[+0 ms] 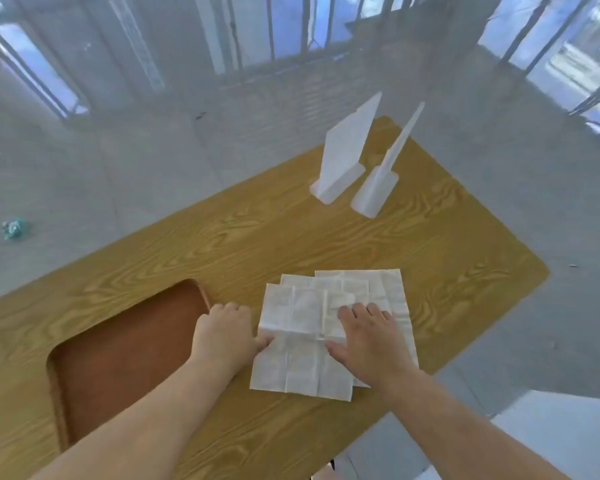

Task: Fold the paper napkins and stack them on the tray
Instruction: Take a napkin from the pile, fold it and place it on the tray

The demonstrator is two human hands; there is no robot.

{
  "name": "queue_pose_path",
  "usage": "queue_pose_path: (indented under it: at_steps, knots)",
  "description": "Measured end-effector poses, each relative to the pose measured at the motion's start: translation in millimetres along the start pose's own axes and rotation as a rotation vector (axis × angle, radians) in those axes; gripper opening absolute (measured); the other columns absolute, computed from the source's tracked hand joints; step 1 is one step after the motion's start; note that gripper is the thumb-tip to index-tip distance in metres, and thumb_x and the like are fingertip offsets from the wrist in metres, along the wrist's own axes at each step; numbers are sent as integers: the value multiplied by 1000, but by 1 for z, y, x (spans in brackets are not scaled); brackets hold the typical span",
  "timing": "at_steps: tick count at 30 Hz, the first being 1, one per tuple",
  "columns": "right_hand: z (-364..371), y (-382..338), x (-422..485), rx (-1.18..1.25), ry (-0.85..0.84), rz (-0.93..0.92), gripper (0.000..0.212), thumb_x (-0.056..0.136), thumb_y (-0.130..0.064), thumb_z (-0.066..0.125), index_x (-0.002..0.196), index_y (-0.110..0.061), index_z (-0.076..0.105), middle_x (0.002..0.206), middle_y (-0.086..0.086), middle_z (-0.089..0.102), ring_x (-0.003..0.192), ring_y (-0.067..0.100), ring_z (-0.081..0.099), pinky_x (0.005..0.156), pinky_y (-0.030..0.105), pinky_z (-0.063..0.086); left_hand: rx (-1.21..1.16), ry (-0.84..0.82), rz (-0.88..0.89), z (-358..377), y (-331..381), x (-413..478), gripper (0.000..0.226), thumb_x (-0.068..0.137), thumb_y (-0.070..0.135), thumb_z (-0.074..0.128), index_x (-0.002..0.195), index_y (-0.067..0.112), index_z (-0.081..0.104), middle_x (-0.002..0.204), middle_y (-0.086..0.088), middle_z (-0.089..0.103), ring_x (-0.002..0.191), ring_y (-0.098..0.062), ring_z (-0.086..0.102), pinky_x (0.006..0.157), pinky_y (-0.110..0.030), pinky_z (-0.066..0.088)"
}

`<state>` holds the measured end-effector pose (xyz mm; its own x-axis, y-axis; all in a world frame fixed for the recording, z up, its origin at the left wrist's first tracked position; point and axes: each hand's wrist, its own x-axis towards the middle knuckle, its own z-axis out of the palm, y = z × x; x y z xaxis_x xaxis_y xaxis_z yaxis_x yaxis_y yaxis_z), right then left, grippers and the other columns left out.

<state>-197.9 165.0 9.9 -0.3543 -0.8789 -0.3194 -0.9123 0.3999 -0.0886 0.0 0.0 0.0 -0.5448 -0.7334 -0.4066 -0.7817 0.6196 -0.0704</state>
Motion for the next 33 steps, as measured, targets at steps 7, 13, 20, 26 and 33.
queue_pose_path:
  at_steps: [7,13,20,26,33]
  knots:
    - [29,-1,12,38,-58,-44,50,94,-60,53,125,-21,57,117,1,63,107,23,56,94,39,46,-474,-177,-199,16,3,14,43,78,69,71,89,28,64,90,12,63,83,-11,60,65,-32,52]
    - [28,-2,15,44,-32,-52,51,93,-61,55,126,-22,58,118,1,63,109,24,56,96,39,46,-738,-226,-229,17,6,17,27,81,51,75,78,25,67,80,5,72,73,-14,67,58,-34,52]
    - [-3,-20,23,211,-143,-162,84,87,-69,62,154,-26,36,154,0,44,144,24,33,120,42,31,-1320,-388,-182,-24,-10,-3,37,78,37,88,93,6,73,82,-12,73,67,-25,61,64,-41,49]
    - [-51,-63,34,331,-237,-100,9,95,-32,59,91,-28,66,94,-4,67,97,20,64,82,36,54,-1301,-273,-69,-74,-53,-22,19,86,41,83,77,26,75,76,5,75,66,-14,67,69,-31,49]
    - [-103,-123,33,1109,-413,86,13,96,-20,67,105,-17,76,101,1,80,92,21,74,79,37,59,-1091,168,-406,-84,-128,-59,87,69,90,60,129,28,51,122,4,62,102,-16,63,74,-35,51]
